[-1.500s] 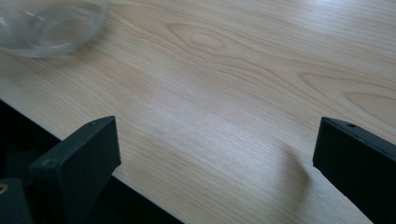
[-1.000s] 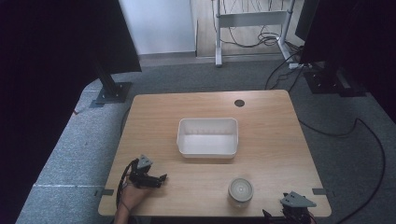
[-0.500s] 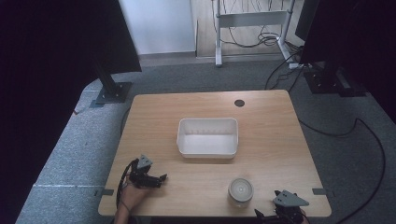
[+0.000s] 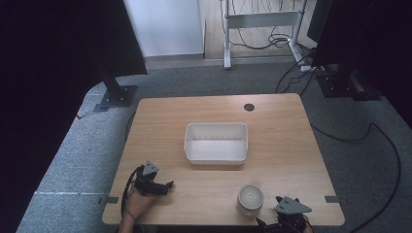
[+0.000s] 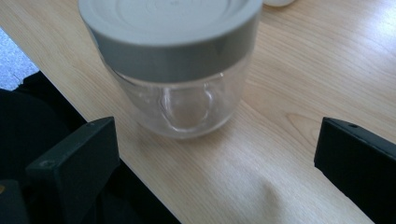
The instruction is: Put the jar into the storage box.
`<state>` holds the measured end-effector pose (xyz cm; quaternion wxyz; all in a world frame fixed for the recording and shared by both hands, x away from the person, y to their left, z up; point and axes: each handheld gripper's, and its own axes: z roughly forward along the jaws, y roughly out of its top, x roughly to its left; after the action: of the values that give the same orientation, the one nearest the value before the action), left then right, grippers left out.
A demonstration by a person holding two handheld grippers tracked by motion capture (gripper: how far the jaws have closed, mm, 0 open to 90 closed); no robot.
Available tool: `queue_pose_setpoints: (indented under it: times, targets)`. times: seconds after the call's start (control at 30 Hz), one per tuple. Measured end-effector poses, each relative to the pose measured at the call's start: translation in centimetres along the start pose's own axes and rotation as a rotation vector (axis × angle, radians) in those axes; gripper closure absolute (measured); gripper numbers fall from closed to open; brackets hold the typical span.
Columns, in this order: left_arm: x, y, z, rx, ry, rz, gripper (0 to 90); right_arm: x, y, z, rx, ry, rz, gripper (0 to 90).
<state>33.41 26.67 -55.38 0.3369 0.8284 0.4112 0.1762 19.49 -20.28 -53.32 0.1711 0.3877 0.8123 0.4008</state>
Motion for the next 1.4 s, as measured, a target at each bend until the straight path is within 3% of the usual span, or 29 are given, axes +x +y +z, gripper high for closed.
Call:
queue_pose_setpoints:
  times: [0.5,1.4]
  targets:
    - [0.0,0.0,0.0,0.0,0.002,-0.001,0.1,0.9,1.3,1.3,-0.025,0.031,-0.014,0.0]
    - [0.0,0.0,0.0,0.0,0.006,-0.006,0.0,1.3,2.8,4.0,-0.001,0.047,-0.013,2.8]
